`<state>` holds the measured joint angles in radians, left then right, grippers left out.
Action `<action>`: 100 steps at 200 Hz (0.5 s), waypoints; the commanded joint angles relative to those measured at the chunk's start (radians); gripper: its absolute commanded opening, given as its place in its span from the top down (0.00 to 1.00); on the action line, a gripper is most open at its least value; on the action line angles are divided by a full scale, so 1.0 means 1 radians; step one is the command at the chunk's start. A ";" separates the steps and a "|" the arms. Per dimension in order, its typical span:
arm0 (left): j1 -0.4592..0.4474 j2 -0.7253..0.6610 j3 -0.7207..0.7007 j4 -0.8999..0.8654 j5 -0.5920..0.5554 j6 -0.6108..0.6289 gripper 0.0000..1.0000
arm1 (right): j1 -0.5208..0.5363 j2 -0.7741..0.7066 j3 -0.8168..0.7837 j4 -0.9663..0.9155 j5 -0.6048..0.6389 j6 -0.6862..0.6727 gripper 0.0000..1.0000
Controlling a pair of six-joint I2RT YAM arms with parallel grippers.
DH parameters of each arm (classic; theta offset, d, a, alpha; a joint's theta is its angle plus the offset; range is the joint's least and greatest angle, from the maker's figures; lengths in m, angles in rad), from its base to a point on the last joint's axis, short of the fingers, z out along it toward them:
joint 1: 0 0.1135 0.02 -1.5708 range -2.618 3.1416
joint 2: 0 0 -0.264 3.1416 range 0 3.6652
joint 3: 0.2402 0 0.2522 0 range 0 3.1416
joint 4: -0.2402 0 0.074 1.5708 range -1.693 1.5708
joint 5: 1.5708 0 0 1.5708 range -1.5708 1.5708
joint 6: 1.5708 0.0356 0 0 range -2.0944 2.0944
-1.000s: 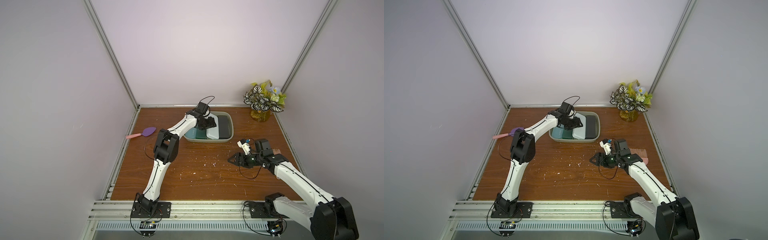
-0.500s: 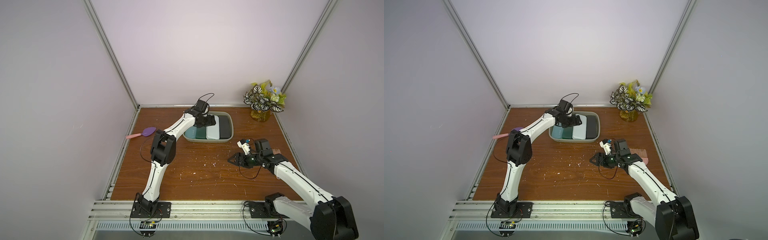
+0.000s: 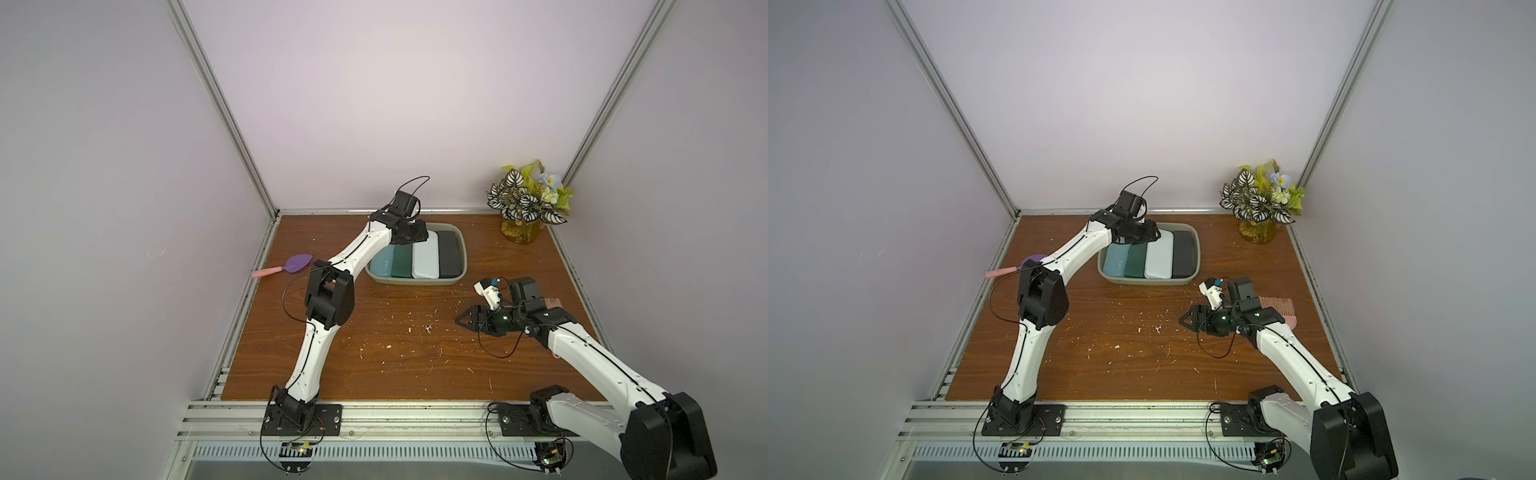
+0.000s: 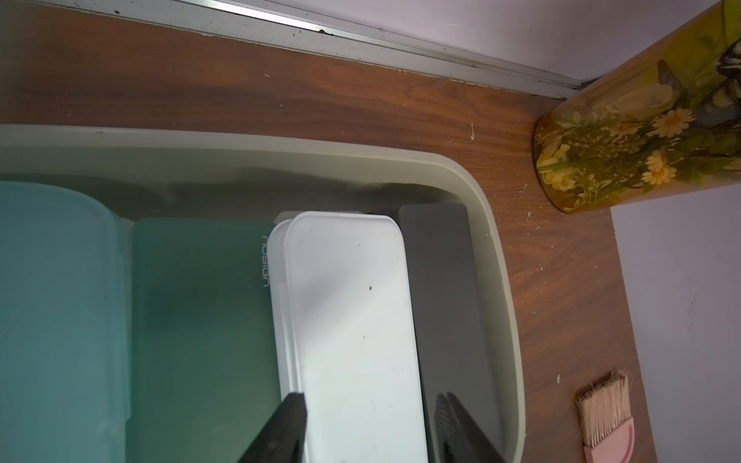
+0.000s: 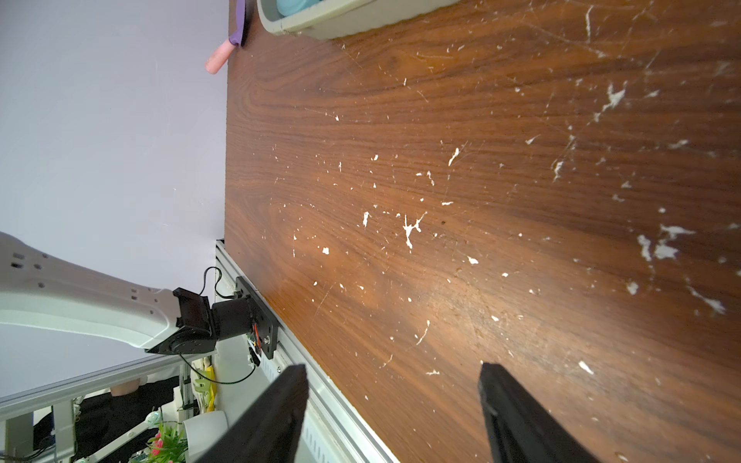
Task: Put the pencil case into the storage box
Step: Place the pencil case at the storage box.
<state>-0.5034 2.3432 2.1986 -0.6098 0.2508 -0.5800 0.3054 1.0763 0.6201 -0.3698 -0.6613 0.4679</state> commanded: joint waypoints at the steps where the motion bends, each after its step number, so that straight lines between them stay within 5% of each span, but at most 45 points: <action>1: 0.009 0.046 0.021 -0.026 0.004 -0.012 0.48 | -0.002 -0.001 0.004 0.008 -0.029 -0.007 0.26; 100: 0.001 0.060 -0.013 -0.022 -0.005 -0.014 0.60 | -0.003 0.005 0.000 0.021 -0.034 -0.003 0.26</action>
<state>-0.5034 2.3875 2.1803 -0.6155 0.2386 -0.5922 0.3054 1.0832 0.6201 -0.3622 -0.6640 0.4686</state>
